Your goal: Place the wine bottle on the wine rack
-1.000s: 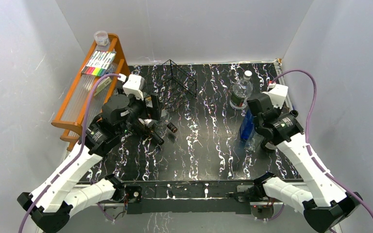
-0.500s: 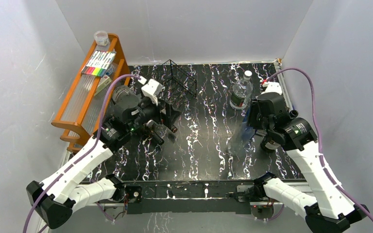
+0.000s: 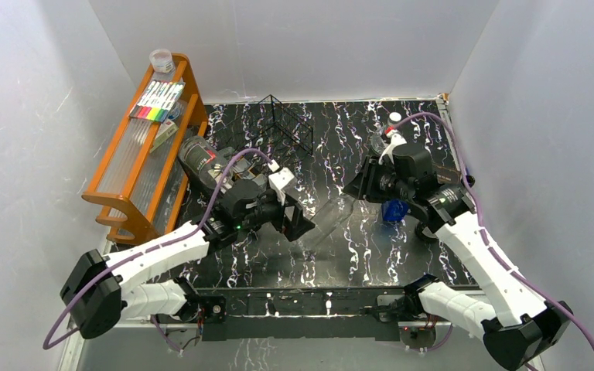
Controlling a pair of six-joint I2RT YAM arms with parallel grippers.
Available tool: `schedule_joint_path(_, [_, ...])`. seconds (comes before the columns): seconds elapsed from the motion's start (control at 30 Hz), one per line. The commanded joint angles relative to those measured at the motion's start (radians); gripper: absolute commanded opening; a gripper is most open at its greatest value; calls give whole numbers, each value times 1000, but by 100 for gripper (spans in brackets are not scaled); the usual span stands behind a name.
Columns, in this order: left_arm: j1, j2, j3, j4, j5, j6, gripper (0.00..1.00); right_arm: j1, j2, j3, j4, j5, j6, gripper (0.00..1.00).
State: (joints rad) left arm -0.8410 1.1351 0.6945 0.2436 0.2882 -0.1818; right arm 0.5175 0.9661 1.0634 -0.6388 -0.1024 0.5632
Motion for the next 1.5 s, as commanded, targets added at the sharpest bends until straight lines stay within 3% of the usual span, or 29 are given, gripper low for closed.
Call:
schedule_joint_path(0.0, [-5, 15, -58, 108, 9, 63, 98, -2, -14, -12, 205, -163, 81, 0])
schedule_joint_path(0.27, [-6, 90, -74, 165, 255, 27, 98, -2, -13, -23, 224, -210, 86, 0])
schedule_joint_path(0.47, [-5, 118, -66, 151, 221, 35, 98, -2, -16, -34, 235, -228, 87, 0])
schedule_joint_path(0.57, [-6, 109, -67, 128, 147, 71, 90, -2, -21, -34, 234, -240, 86, 0])
schedule_joint_path(0.73, [-6, 113, -64, 115, 63, 113, 62, -2, -29, -40, 231, -263, 95, 0])
schedule_joint_path(0.9, [-6, 106, -70, 148, 156, 140, 43, -2, -33, -47, 218, -286, 99, 0])
schedule_joint_path(1.03, [-11, 50, -76, 158, 219, 264, 16, -2, -28, -33, 162, -315, 36, 0])
schedule_joint_path(1.1, [-13, 18, -66, 122, 243, 359, 1, -3, -23, -23, 113, -339, -21, 17])
schedule_joint_path(1.23, [-19, -13, -16, 45, 206, 603, 0, -2, -20, -18, 54, -401, -133, 53])
schedule_joint_path(1.33, [-21, -4, 54, -38, 174, 765, 0, -2, -2, -5, 24, -450, -210, 69])
schedule_joint_path(1.47, [-22, 1, 116, -78, 121, 936, 0, -2, 29, 21, -16, -461, -300, 79])
